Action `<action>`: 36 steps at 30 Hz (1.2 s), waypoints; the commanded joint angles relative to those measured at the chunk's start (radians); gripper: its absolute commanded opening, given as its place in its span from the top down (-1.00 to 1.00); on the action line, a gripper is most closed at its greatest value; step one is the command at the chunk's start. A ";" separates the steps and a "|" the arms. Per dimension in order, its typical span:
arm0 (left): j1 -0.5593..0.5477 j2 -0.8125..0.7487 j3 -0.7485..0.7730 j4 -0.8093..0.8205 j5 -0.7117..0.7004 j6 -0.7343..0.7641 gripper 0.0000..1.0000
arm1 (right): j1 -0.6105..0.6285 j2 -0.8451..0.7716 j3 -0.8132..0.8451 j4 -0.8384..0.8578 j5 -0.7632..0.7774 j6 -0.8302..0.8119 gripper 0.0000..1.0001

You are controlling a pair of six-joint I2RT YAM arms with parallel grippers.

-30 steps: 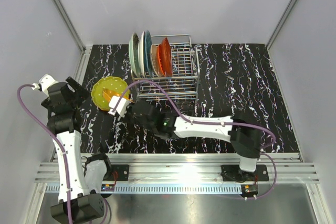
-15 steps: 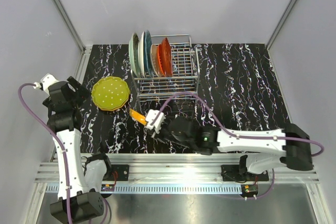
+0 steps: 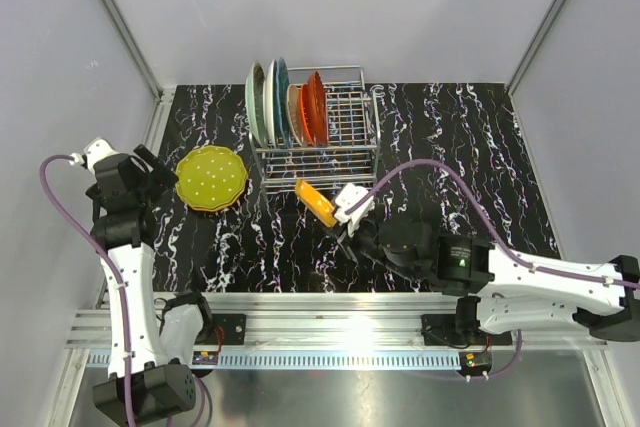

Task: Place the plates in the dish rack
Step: Insert the plate into the dish rack

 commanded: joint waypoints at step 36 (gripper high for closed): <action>-0.014 0.028 0.002 0.051 0.089 0.035 -0.98 | -0.581 0.385 0.704 0.112 -0.031 0.299 1.00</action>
